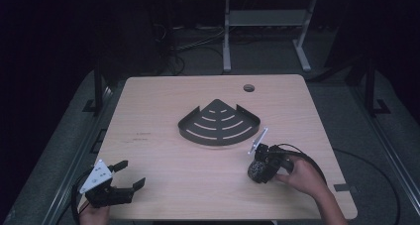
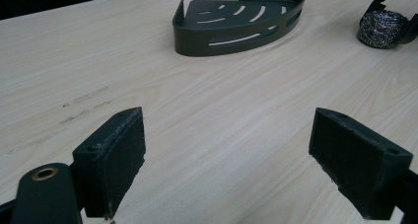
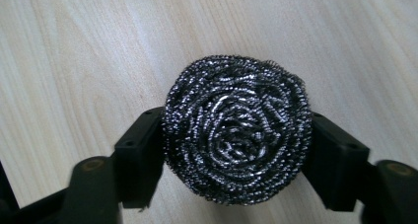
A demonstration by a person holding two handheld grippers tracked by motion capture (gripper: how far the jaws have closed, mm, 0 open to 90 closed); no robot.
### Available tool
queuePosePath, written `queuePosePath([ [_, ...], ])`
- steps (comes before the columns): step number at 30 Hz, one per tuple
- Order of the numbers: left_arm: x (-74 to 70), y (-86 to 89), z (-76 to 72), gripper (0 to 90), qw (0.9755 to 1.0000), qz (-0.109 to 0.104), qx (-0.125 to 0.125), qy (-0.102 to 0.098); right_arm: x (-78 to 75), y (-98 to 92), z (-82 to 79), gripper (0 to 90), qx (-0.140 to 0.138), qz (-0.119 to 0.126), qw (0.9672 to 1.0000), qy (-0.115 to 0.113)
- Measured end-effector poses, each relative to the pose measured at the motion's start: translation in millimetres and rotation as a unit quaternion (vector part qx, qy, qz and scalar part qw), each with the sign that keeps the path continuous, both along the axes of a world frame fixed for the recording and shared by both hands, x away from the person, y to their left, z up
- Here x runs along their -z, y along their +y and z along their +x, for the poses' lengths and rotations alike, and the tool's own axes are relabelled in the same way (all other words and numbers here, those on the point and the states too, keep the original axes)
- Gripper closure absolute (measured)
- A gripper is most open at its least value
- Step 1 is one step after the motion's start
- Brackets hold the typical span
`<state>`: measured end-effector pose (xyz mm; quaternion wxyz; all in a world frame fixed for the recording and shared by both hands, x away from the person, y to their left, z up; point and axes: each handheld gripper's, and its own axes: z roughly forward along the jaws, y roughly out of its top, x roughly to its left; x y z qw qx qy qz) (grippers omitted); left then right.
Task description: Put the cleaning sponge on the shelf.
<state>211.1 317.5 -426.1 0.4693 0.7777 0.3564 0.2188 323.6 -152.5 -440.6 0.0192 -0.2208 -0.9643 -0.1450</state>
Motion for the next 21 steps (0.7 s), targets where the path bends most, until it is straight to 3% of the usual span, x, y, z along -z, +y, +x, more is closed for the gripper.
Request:
queuePosePath([
  [10, 0.0, -0.2, 0.0, 13.3, 1.0000, -0.001, 0.000, -0.001, -3.0, 0.5, -2.1, 32.5, -0.005, 0.001, 1.0000, -0.005],
  [21, -0.4, 1.1, -0.4, 13.3, 1.0000, -0.003, -0.001, -0.002, -17.9, 3.5, 5.0, 32.7, -0.014, 0.003, 0.9998, -0.011],
])
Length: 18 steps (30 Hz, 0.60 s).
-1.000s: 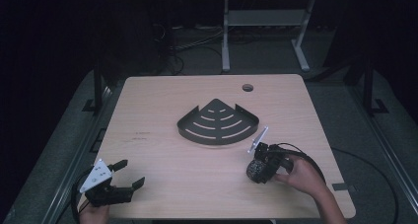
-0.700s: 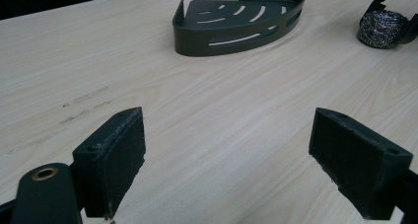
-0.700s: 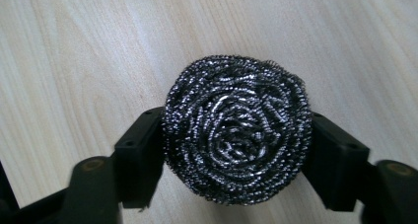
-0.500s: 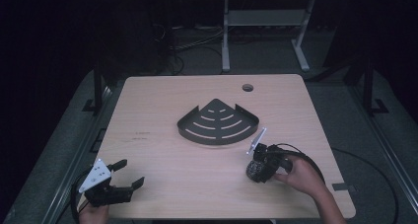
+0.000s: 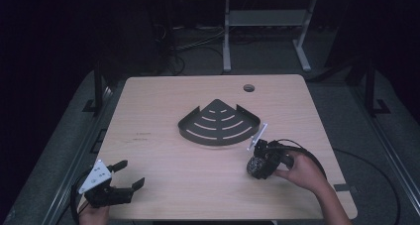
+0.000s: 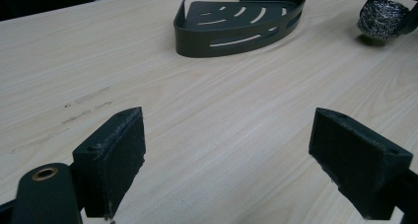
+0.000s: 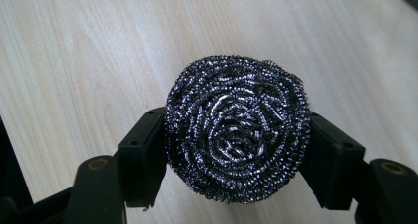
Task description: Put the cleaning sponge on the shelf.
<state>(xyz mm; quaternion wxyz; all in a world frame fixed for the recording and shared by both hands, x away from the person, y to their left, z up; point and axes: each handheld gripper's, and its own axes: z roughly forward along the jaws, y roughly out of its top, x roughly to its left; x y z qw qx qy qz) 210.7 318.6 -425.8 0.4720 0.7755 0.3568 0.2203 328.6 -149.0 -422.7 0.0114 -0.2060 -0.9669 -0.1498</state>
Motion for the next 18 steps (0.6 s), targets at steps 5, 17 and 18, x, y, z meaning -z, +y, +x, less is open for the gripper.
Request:
queuePosePath([
  [5, -0.1, -0.2, 0.1, 13.3, 1.0000, 0.000, 0.001, -0.001, -7.4, 2.7, 4.0, 32.7, -0.006, 0.006, 1.0000, -0.001],
  [17, 1.0, -1.4, 0.6, 13.3, 1.0000, 0.003, 0.001, 0.001, -19.2, 10.1, 12.1, 32.7, -0.013, 0.007, 0.9999, -0.004],
  [18, 1.1, -1.6, 0.5, 13.3, 1.0000, 0.004, 0.001, 0.001, -19.8, 11.2, 12.7, 32.7, -0.015, 0.007, 0.9998, -0.005],
])
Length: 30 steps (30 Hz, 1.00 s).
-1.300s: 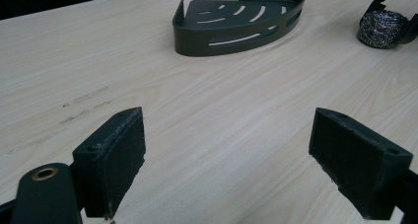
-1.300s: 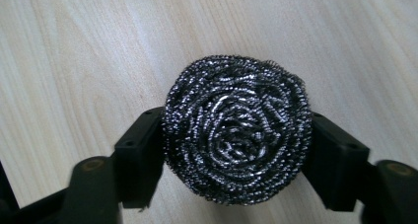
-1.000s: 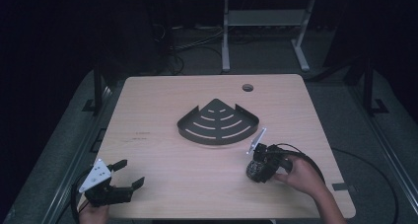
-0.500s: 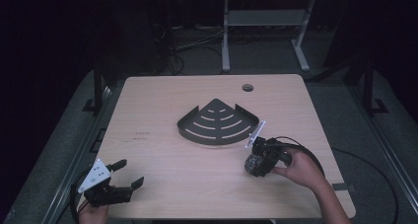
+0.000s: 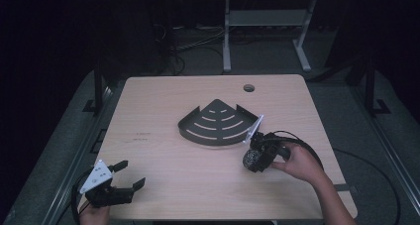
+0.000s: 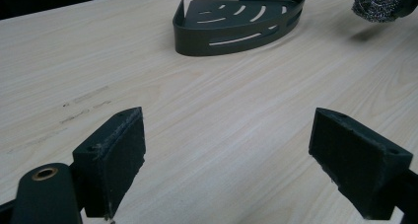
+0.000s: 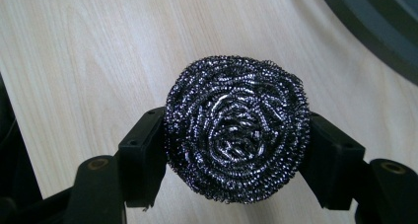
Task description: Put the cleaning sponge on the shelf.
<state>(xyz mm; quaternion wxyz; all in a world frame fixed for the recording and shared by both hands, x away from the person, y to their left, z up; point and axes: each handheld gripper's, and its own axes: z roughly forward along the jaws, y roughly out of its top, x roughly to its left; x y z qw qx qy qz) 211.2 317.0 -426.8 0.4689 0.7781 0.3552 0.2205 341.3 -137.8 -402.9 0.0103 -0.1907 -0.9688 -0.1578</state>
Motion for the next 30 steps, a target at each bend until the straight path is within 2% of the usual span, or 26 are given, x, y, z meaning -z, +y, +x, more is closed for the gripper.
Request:
queuePosePath([
  [9, 0.4, 0.8, 0.4, 13.3, 1.0000, 0.000, -0.001, 0.001, -5.4, 7.2, 8.4, 32.6, -0.006, 0.002, 1.0000, 0.004],
  [21, 0.0, 1.7, 0.5, 13.3, 1.0000, -0.003, -0.002, -0.001, -16.9, 18.4, 18.5, 32.7, -0.017, 0.011, 0.9998, -0.007],
  [30, -0.8, 1.1, 0.7, 13.3, 1.0000, -0.004, -0.002, -0.001, -22.9, 25.4, 28.0, 32.6, -0.022, 0.013, 0.9997, -0.005],
])
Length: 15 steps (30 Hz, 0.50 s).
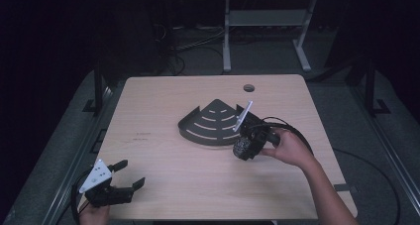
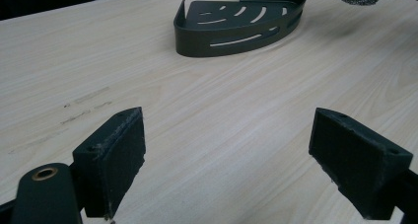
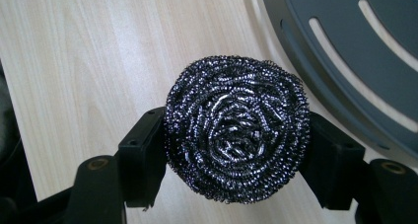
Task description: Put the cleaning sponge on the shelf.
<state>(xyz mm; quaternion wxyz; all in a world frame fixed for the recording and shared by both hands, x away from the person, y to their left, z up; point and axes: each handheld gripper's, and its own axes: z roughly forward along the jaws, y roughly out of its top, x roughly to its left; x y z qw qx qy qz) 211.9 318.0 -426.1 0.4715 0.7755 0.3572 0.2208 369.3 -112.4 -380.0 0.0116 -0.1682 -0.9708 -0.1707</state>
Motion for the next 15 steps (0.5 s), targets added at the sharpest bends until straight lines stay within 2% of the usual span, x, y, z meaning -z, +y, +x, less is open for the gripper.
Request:
queuePosePath([
  [2, -0.1, 0.2, -0.1, 13.3, 1.0000, 0.001, -0.001, -0.001, -0.3, 0.8, 3.0, 32.6, 0.002, 0.005, 1.0000, 0.006],
  [4, 0.0, 0.4, 0.0, 13.3, 1.0000, 0.000, 0.000, -0.001, -0.2, 2.9, 5.4, 32.6, 0.002, -0.003, 1.0000, 0.005],
  [10, -0.2, 0.5, -0.1, 13.3, 1.0000, 0.001, 0.001, -0.001, -2.9, 8.3, 12.1, 32.6, -0.001, -0.004, 1.0000, 0.004],
  [12, -0.1, 0.6, -0.2, 13.3, 1.0000, 0.001, 0.001, -0.001, -3.6, 9.3, 14.4, 32.6, 0.000, 0.002, 1.0000, 0.008],
  [15, 0.0, 0.1, -0.1, 13.3, 1.0000, 0.000, 0.000, -0.001, -4.1, 11.9, 17.4, 32.6, 0.000, -0.003, 1.0000, 0.008],
])
